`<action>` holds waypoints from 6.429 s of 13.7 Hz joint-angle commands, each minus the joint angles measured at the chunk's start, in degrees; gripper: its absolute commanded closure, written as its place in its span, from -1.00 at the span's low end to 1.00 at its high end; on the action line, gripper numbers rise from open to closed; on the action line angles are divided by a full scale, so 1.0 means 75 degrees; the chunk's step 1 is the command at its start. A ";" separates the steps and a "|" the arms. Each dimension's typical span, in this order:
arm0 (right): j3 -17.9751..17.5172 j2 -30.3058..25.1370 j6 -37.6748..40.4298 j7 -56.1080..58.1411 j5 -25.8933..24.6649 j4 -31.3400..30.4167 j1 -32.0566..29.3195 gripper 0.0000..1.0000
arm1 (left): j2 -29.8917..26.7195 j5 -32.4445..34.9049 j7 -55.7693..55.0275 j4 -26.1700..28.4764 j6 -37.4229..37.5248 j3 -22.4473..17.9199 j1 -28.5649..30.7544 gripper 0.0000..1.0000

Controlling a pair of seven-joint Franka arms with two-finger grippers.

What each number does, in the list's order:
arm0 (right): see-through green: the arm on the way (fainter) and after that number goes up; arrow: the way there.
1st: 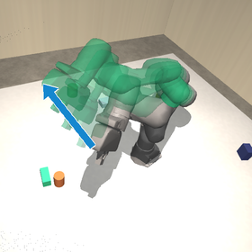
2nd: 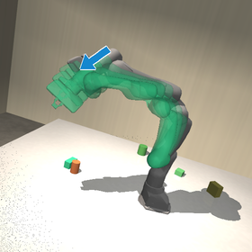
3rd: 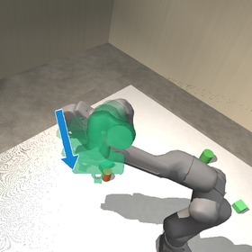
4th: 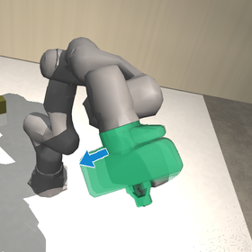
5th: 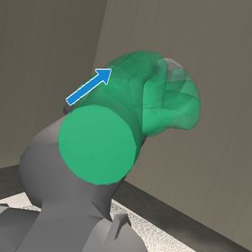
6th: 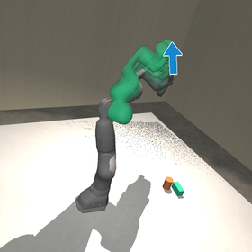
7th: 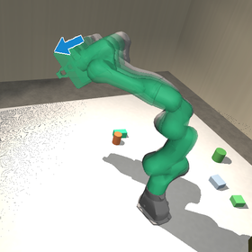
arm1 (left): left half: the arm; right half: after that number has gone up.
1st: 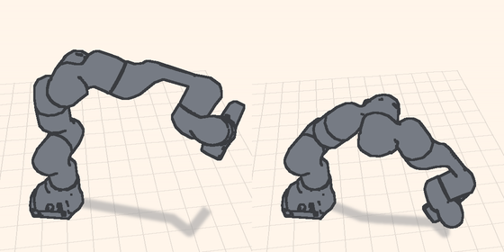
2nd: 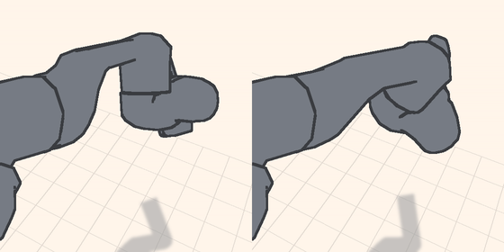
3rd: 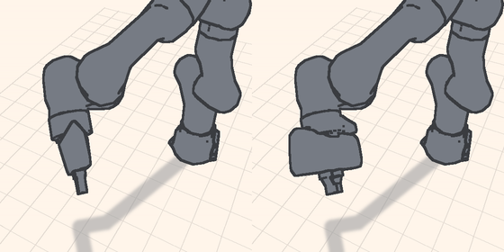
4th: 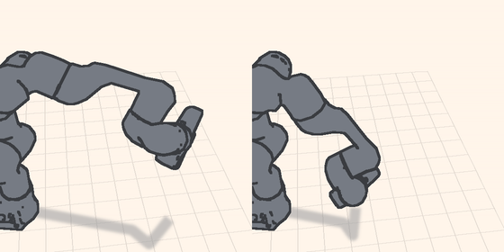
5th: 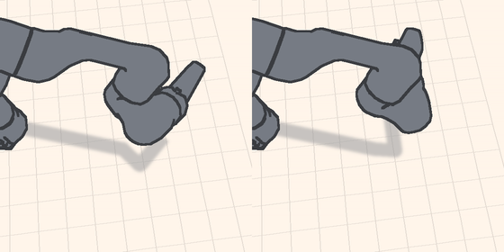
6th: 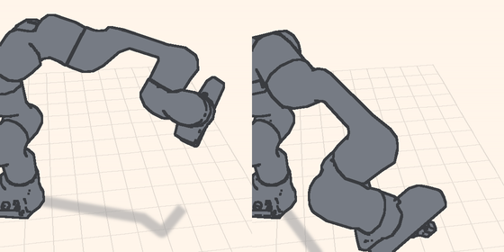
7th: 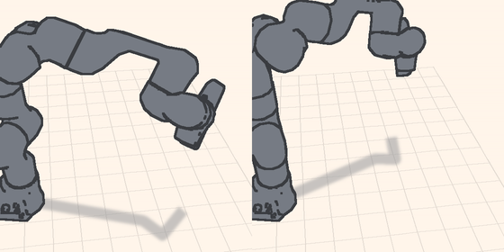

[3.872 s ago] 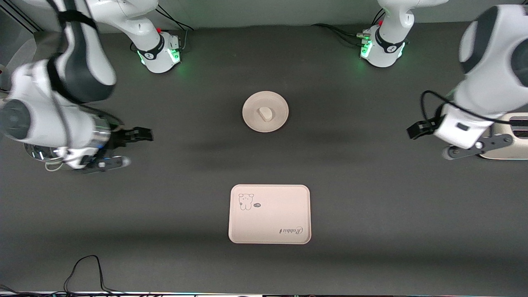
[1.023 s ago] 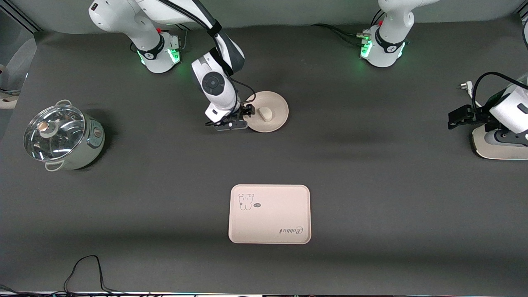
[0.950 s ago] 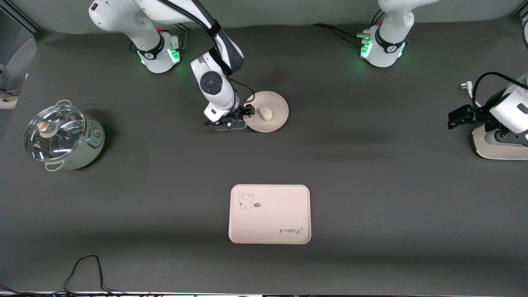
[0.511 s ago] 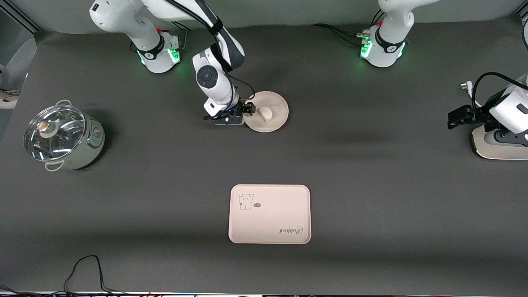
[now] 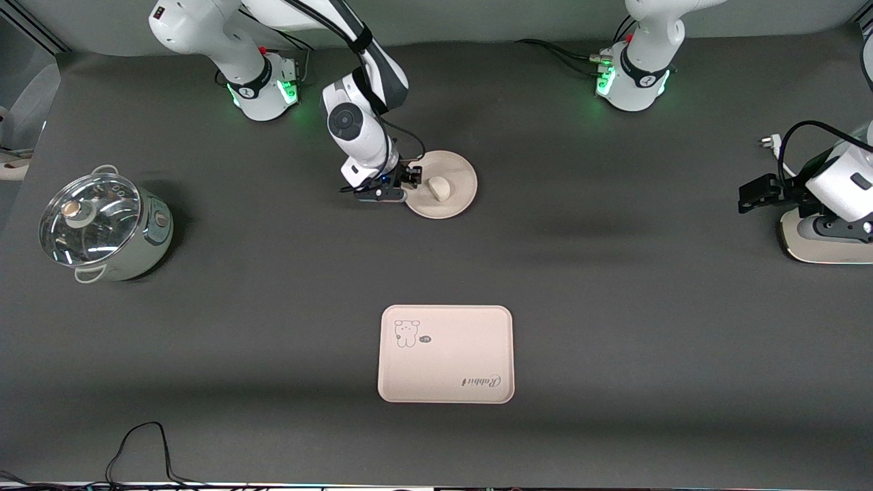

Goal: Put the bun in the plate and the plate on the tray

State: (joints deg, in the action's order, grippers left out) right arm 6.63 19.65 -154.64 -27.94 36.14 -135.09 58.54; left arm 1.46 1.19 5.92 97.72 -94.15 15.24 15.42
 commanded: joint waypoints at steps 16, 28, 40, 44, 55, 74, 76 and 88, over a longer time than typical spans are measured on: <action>0.1410 -0.0849 0.1537 0.0783 0.0478 0.0140 0.0292 1.00 | -0.0265 -0.0076 -0.0028 0.0237 -0.0056 0.0019 0.0054 -1.00; 0.2948 0.1757 0.4704 0.0995 -0.0249 0.5688 -0.0947 1.00 | -0.0300 -0.0076 -0.0028 0.0237 -0.0021 0.0007 0.0066 -1.00; 0.2209 0.5149 0.3405 -0.0363 0.0970 0.9504 -0.2040 1.00 | -0.0300 -0.0076 -0.0028 0.0342 -0.0091 0.0019 0.0066 -1.00; 0.2035 0.5512 0.2960 -0.0259 0.0970 0.9527 -0.2157 1.00 | -0.0300 -0.0076 -0.0028 0.0342 -0.0103 0.0007 0.0066 -1.00; 0.2068 0.5163 0.3435 -0.0212 0.0818 0.9527 -0.2403 -1.00 | -0.0300 -0.0076 -0.0028 0.0354 -0.0127 0.0019 0.0054 -1.00; 0.3404 -0.0824 0.7728 0.2695 -0.3131 0.6847 -0.2930 -1.00 | -0.0781 -0.0146 -0.0403 0.0296 0.0073 0.0031 -0.0040 -1.00; 0.3323 -0.1445 0.7541 0.3195 -0.3353 0.6074 -0.3256 -1.00 | -0.0699 -0.0170 -0.0391 0.0272 -0.0009 0.0019 0.0007 -1.00; -0.1165 -0.2995 0.7294 0.3937 -0.4374 0.4348 -0.7782 -1.00 | -0.0418 -0.0205 -0.0344 0.0190 -0.0068 -0.0192 0.0089 -1.00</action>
State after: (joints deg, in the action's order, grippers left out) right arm -0.34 -2.01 -98.94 2.29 4.64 -101.38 1.08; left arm -1.75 0.32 3.71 98.75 -94.07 13.61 15.96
